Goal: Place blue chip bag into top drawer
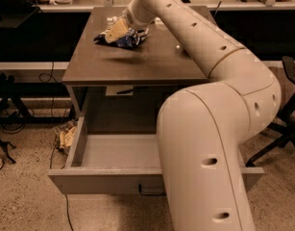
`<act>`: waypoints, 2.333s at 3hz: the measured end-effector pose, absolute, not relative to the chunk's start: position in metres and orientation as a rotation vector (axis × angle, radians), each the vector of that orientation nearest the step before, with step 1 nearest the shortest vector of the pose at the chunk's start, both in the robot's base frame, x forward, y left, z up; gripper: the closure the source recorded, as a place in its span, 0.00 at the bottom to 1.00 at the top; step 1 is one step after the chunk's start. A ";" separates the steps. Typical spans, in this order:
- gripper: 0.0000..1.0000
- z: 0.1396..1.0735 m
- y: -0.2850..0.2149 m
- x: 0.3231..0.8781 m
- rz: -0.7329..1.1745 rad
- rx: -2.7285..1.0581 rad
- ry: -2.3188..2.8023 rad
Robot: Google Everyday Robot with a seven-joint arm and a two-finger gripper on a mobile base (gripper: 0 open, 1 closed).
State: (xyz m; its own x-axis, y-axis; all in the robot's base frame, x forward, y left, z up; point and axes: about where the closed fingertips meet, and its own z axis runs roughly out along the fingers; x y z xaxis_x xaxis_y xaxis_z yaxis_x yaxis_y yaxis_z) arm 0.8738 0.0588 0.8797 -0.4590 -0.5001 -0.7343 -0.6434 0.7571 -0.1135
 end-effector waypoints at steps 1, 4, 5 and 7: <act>0.02 0.858 0.066 0.888 0.250 -0.786 2.187; 0.72 0.859 0.060 0.893 0.280 -0.741 2.151; 0.95 0.897 0.046 0.864 0.375 -0.756 2.019; 1.00 0.937 0.007 0.790 0.435 -0.756 1.849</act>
Offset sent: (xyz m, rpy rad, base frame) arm 0.0321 0.0082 -0.0327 0.0520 0.0288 -0.0988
